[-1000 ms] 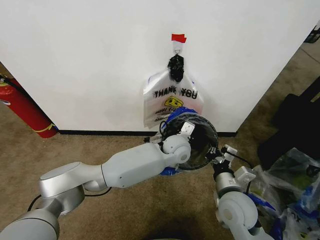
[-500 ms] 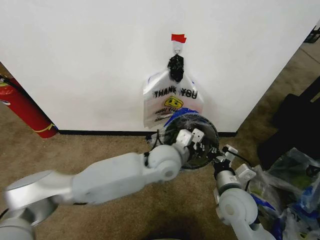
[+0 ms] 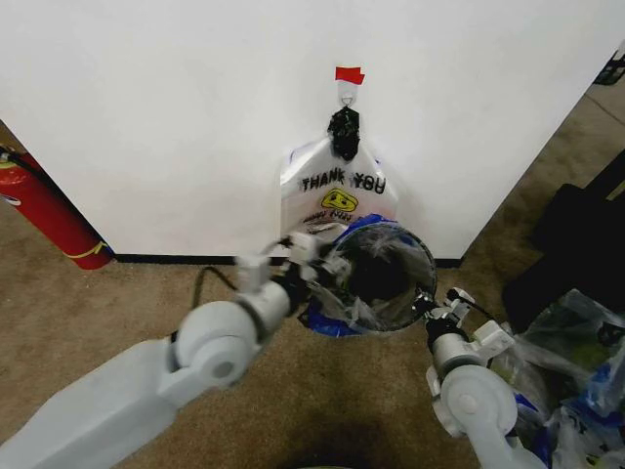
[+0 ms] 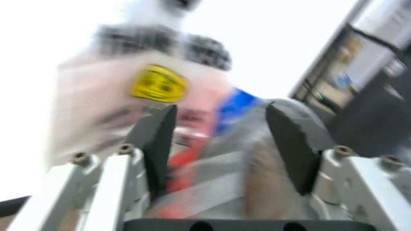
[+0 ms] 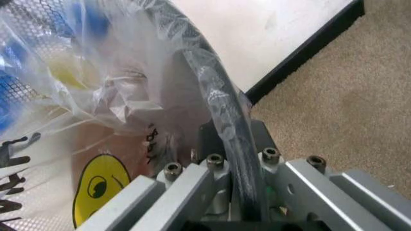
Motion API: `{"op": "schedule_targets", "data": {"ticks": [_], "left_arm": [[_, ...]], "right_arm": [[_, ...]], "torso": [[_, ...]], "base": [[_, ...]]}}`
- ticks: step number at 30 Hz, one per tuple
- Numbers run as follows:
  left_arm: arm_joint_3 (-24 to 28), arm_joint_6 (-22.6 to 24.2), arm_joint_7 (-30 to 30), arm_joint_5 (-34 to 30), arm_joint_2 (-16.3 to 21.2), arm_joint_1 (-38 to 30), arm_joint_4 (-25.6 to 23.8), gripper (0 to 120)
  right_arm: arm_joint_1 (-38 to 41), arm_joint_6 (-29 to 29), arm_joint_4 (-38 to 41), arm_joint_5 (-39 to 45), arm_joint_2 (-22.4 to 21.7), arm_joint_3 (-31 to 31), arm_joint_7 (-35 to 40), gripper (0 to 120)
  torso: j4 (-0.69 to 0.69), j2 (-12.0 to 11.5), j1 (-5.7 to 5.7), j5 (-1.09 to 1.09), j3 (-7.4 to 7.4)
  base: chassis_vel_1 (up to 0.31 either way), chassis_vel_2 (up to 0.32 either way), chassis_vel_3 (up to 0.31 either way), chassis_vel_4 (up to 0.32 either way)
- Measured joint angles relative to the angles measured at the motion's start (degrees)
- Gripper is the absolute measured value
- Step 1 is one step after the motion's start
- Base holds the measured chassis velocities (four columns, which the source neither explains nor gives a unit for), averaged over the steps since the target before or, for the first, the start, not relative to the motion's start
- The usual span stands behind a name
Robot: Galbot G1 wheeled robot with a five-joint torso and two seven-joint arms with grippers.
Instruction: Pick up the garbage bag from the wall and place it over the trash bin.
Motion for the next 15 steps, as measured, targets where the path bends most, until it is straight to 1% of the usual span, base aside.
{"op": "schedule_targets", "data": {"ticks": [2, 3, 5, 6, 9, 10, 12, 14, 15], "left_arm": [[-5.1, -1.2, 1.6, 0.9, -0.1, 6.4, -0.8, 72], [-5.1, -1.2, 1.6, 0.9, -0.1, 6.4, -0.8, 72], [-8.9, -2.6, 3.6, 3.1, -0.7, 13.5, -1.2, 81], [-9.8, -3.4, 4.4, 4.4, -1.4, 17.1, -1.3, 86], [-10.6, -5.6, 7.2, 6.0, -3.8, 25.3, -1.5, 98], [-10.6, -5.6, 7.2, 6.0, -3.8, 25.3, -1.5, 98], [-10.6, -6.7, 9.4, 6.0, -4.7, 28.0, -1.5, 100], [-10.2, -7.6, 11.9, 3.9, -5.6, 29.8, -1.6, 100], [-10.0, -8.0, 13.1, 1.5, -6.2, 30.2, -1.6, 100]], "right_arm": [[0.2, -0.5, 0.0, 2.6, 0.0, 1.6, 0.3, 0], [0.2, -0.5, 0.0, 2.6, 0.0, 1.6, 0.3, 0], [0.2, -1.2, 0.3, 5.2, 0.0, 3.0, 0.6, 0], [0.1, -1.5, 0.5, 6.2, 0.0, 3.5, 0.7, 0], [0.0, -2.6, 1.2, 8.0, -0.1, 4.3, 1.4, 0], [0.0, -2.6, 1.2, 8.0, -0.1, 4.3, 1.4, 0], [0.0, -3.0, 1.4, 8.3, -0.1, 4.5, 1.7, 0], [0.0, -3.2, 1.6, 8.3, -0.1, 4.6, 1.7, 0], [0.1, -3.2, 1.6, 8.3, 0.0, 4.5, 1.7, 0]], "torso": [[0.01, 0.0, 0.00, 0.01, 0.00], [0.01, 0.0, 0.00, 0.01, 0.00], [-0.02, 0.0, 0.00, 0.02, 0.00], [-0.01, 0.0, 0.00, 0.02, 0.00], [0.02, 0.0, -0.01, 0.01, -0.01], [0.02, 0.0, -0.01, 0.01, -0.01], [0.00, 0.0, -0.01, 0.04, 0.00], [-0.01, 0.0, -0.01, 0.03, 0.00], [0.00, 0.0, -0.01, 0.04, 0.00]], "base": [[0.000, 0.000, 0.000, 0.000], [0.000, 0.000, 0.000, 0.000], [0.000, 0.000, 0.000, 0.000], [0.000, 0.000, 0.000, 0.000], [0.000, 0.000, 0.000, 0.000], [0.000, 0.000, 0.000, 0.000], [0.000, 0.000, 0.000, 0.000], [0.000, 0.000, 0.000, 0.000], [0.000, 0.000, 0.000, 0.000]]}}
